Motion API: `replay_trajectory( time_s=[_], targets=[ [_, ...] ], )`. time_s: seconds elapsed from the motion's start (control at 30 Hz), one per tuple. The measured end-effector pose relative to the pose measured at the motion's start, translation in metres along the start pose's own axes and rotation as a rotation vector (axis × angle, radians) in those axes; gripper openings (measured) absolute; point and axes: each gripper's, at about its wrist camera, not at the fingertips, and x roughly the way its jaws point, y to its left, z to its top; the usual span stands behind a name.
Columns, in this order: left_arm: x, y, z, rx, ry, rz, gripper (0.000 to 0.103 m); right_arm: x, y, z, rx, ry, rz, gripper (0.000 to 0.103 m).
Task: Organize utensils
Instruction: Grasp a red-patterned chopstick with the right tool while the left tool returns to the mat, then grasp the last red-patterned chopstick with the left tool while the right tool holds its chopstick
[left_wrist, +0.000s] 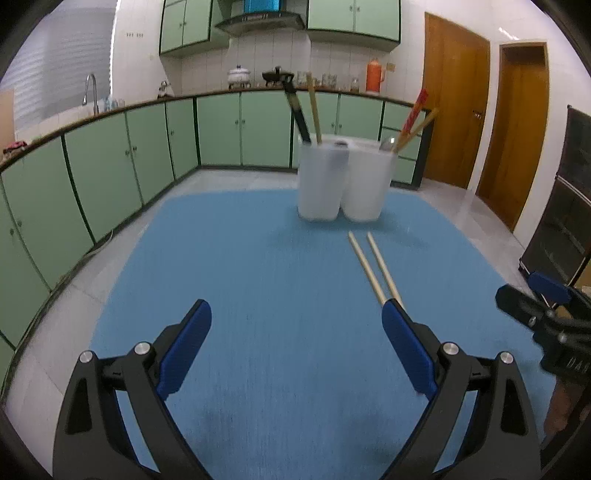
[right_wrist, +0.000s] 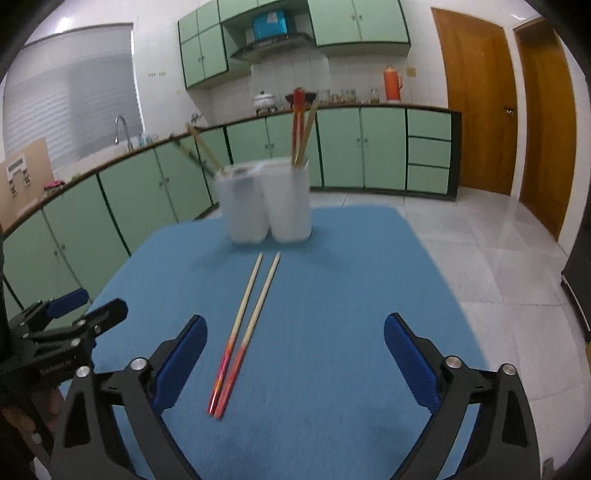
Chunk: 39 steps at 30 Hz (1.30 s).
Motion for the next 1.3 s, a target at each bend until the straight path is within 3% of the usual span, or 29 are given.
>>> replay_trajectory(
  time_s=[0.27,0.53,0.87,1.1,1.3],
  targets=[
    [-0.001,0.006,-0.028,-0.028,0.056,0.003,0.091,0.008,0.016,-0.027,-0.018,0.077,0.028,0.071],
    [0.001,0.009,-0.039,-0.044,0.091,0.015,0.091,0.014,0.031,-0.049,-0.059,0.156,0.078,0.034],
    [0.001,0.008,-0.038,-0.049,0.091,0.011,0.091,0.021,0.045,-0.060,-0.097,0.210,0.117,0.021],
    [0.003,0.008,-0.037,-0.053,0.095,0.010,0.091,0.032,0.050,-0.059,-0.115,0.223,0.090,0.014],
    [0.005,0.008,-0.037,-0.057,0.098,0.010,0.091,0.032,0.028,-0.055,-0.065,0.215,0.049,0.014]
  ],
)
